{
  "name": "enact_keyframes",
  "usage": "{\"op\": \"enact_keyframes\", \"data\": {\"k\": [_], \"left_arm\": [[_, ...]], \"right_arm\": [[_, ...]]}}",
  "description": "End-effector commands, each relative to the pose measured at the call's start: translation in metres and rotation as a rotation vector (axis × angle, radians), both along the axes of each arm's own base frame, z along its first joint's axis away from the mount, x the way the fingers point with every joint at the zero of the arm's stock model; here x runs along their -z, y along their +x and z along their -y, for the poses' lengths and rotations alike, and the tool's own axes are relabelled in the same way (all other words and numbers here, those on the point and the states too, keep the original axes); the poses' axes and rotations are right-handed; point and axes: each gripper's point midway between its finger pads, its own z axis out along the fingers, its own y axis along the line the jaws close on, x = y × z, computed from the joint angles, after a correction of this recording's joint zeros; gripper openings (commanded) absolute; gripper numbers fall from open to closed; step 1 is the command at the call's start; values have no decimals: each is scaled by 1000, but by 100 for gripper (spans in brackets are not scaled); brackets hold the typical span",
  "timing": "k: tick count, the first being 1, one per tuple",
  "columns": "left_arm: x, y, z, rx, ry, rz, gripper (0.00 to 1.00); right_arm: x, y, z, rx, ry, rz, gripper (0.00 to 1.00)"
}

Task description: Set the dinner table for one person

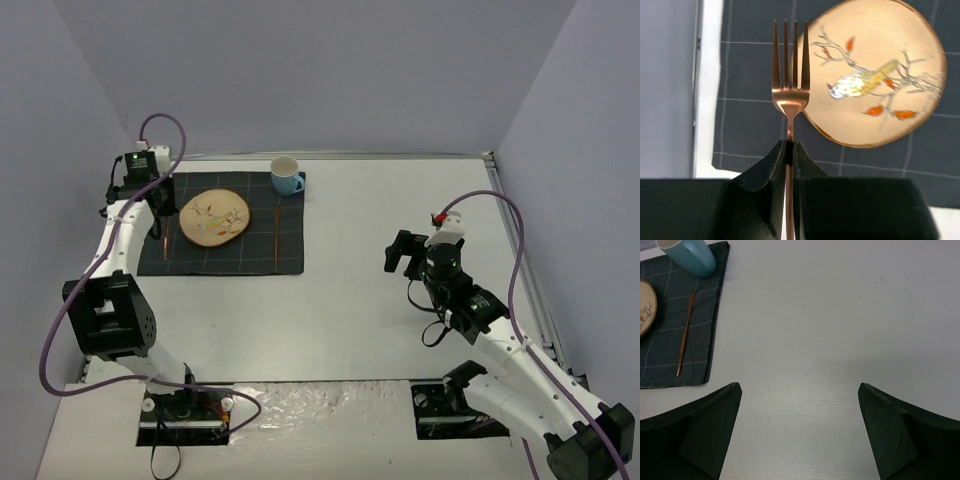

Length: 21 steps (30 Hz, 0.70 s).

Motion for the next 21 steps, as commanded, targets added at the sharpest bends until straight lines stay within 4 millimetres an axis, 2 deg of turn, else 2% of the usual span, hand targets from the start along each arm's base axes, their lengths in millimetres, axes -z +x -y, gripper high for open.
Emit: {"op": "enact_keyframes", "data": {"k": [1,4,7,11,16,21], "left_arm": [[-10,38,-25,71,-18,116,0],[6,53,-31,78,-18,94,0],[32,70,-43,71,-31,59,0],[53,82,-60,73,-51,41,0],[71,87,-77,78,-41,8,0],[85,82,-91,58,-27,-16,0]], "right_arm": [[-23,13,-17,-73,30,88,100],[-21,15,-17,-76,13,87,100],[-21,18,-20,-88,8,84,100],[-20,21,-22,-94,1,82,100],[-15,26,-24,-93,-11,66,100],[-10,30,-30,-105,-7,47,100]]}}
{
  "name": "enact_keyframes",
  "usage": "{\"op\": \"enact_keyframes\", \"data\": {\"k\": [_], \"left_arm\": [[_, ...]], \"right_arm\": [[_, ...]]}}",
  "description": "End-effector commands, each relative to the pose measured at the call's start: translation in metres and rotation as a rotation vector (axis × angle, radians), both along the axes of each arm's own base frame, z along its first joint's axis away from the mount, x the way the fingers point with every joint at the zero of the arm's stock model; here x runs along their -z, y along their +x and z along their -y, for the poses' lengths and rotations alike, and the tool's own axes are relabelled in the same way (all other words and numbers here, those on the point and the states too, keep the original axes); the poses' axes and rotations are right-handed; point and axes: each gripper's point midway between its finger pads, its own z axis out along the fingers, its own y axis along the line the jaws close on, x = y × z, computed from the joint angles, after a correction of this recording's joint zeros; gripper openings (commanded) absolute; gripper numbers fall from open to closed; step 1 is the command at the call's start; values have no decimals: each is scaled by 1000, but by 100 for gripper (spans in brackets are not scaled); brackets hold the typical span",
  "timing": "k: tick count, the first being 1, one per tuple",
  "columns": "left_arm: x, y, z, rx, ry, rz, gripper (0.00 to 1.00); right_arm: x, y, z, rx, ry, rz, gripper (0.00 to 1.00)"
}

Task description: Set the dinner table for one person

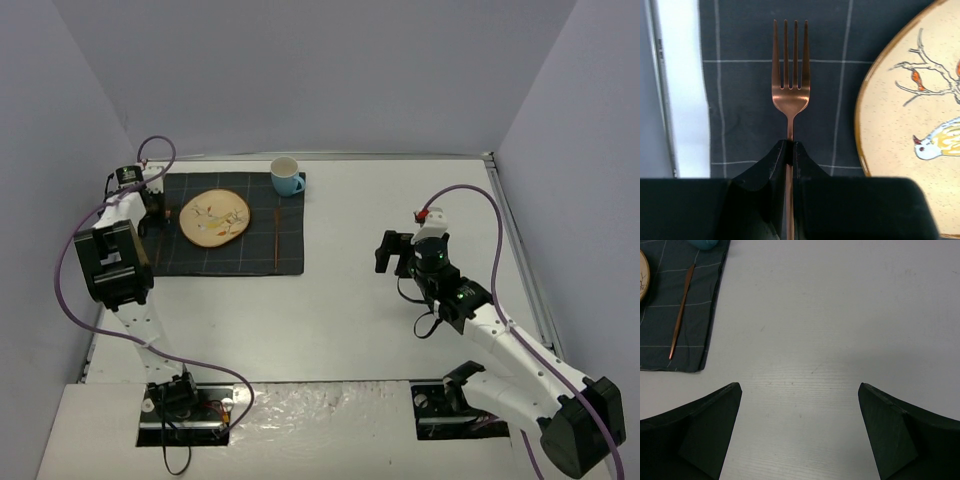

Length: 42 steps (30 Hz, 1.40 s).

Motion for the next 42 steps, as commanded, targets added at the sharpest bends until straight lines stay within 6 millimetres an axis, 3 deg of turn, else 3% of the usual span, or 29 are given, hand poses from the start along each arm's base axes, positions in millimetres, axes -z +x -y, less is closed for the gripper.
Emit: {"op": "enact_keyframes", "data": {"k": [1,8,24,30,32,37,41,42], "left_arm": [[-44,25,-21,15,62,150,0],[-25,23,-28,13,69,112,0],[-12,21,-30,27,84,88,0],[-11,19,-31,15,87,85,14],[-15,20,-31,12,88,92,25],[-29,20,-34,-1,99,115,39],[-59,19,-29,-28,92,154,45],[-84,20,-27,-50,108,191,47]], "right_arm": [[-31,18,-11,-14,46,88,100],[-29,20,-14,-22,50,79,100],[-23,18,-16,-31,56,68,100],[-23,18,-16,-31,57,70,100],[-23,18,-16,-34,56,71,100],[-30,17,-16,-36,61,87,100],[-40,18,-16,-43,61,115,100],[-44,18,-14,-41,57,125,100]]}}
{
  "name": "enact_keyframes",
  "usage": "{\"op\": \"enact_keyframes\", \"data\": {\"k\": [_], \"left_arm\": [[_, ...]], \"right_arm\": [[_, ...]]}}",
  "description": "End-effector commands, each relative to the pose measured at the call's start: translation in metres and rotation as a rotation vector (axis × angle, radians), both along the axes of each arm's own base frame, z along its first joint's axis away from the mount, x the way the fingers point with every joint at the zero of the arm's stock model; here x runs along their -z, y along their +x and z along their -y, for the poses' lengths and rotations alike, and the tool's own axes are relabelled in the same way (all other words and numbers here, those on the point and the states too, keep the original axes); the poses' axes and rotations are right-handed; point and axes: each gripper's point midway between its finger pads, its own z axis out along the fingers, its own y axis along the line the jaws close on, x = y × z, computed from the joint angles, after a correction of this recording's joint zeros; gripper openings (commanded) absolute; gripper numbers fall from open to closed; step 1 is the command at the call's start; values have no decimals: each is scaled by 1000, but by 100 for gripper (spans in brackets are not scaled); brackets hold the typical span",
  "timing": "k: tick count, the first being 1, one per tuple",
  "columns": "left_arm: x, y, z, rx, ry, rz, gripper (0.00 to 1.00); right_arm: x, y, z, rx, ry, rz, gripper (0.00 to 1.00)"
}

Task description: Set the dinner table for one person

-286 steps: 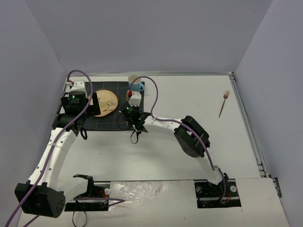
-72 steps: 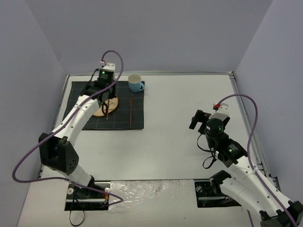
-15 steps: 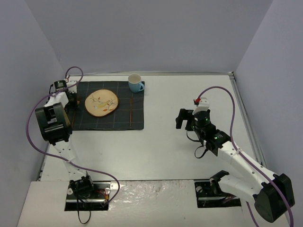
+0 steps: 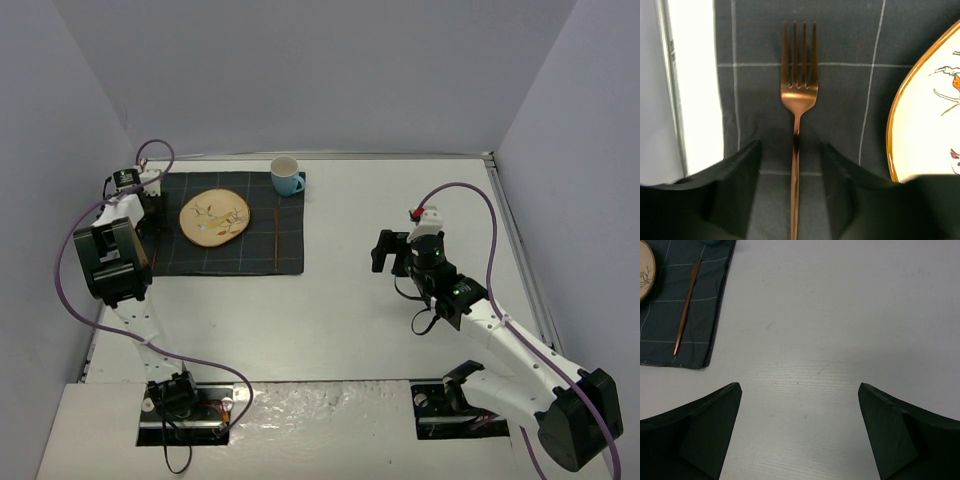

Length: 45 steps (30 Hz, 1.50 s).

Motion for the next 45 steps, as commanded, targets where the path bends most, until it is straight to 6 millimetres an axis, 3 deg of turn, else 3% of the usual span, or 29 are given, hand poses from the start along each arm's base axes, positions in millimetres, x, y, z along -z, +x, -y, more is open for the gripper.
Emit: {"op": "enact_keyframes", "data": {"k": [1,4,6,7,10,13,17,23,27,31,41,45], "left_arm": [[-118,16,0,-58,73,224,50],[-169,5,7,-103,105,301,62],[-222,-12,15,-151,104,399,71],[-232,-19,18,-161,101,413,75],[-286,-57,27,-239,71,534,85],[-303,-93,37,-268,54,583,96],[-330,-146,62,-278,18,703,97],[-316,-203,95,-226,31,671,97],[-299,-235,106,-205,31,677,97],[-285,-256,106,-229,42,698,97],[-252,-267,106,-259,38,764,97],[-254,-269,104,-258,52,819,97]], "right_arm": [[-54,15,-4,-7,51,156,100],[-65,15,-1,1,42,185,100],[-80,14,4,19,46,219,100],[-85,13,5,22,51,230,100],[-110,8,12,40,71,289,100],[-123,2,24,79,59,326,100],[-138,-7,44,144,42,381,100],[-164,-22,62,183,32,437,100],[-175,-31,71,204,24,471,100],[-179,-37,79,228,9,495,100],[-193,-44,89,250,-58,538,100],[-188,-42,88,244,-65,533,100]]}}
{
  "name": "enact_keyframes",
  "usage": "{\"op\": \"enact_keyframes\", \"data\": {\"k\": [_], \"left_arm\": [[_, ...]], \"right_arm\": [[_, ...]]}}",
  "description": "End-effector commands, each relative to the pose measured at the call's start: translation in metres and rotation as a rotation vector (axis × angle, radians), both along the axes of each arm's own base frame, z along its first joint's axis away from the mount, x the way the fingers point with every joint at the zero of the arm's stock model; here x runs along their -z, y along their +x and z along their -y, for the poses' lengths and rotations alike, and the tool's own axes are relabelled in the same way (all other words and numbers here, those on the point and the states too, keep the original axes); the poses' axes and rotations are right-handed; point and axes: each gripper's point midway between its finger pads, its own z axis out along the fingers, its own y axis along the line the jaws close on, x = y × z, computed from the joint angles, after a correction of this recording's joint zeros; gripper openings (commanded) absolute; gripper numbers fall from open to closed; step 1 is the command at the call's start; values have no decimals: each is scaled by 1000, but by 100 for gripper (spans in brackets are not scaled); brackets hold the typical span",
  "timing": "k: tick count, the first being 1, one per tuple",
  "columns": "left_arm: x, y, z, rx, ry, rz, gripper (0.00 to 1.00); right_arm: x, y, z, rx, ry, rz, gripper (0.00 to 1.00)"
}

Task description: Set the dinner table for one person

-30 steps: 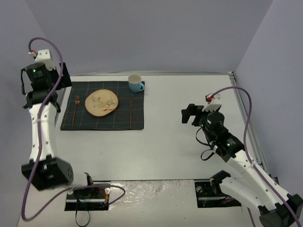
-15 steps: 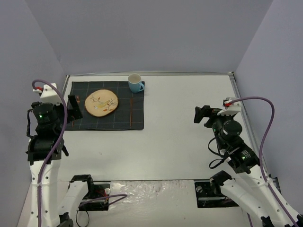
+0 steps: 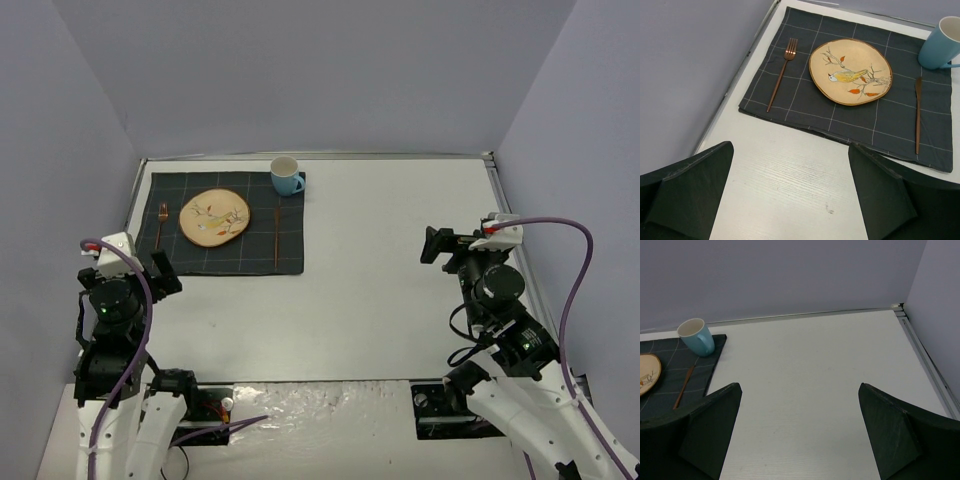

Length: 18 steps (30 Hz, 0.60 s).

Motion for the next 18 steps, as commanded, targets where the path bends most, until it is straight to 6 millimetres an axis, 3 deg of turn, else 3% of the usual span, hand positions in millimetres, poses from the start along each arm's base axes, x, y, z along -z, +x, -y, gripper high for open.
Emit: {"op": "enact_keyframes", "data": {"k": [1,18], "left_arm": [[-29,6,-6,-38,14,143,97],[-28,7,-8,-55,21,146,97]], "right_arm": [[-27,1,6,34,15,79,100],[-30,-5,13,47,16,106,100]]}}
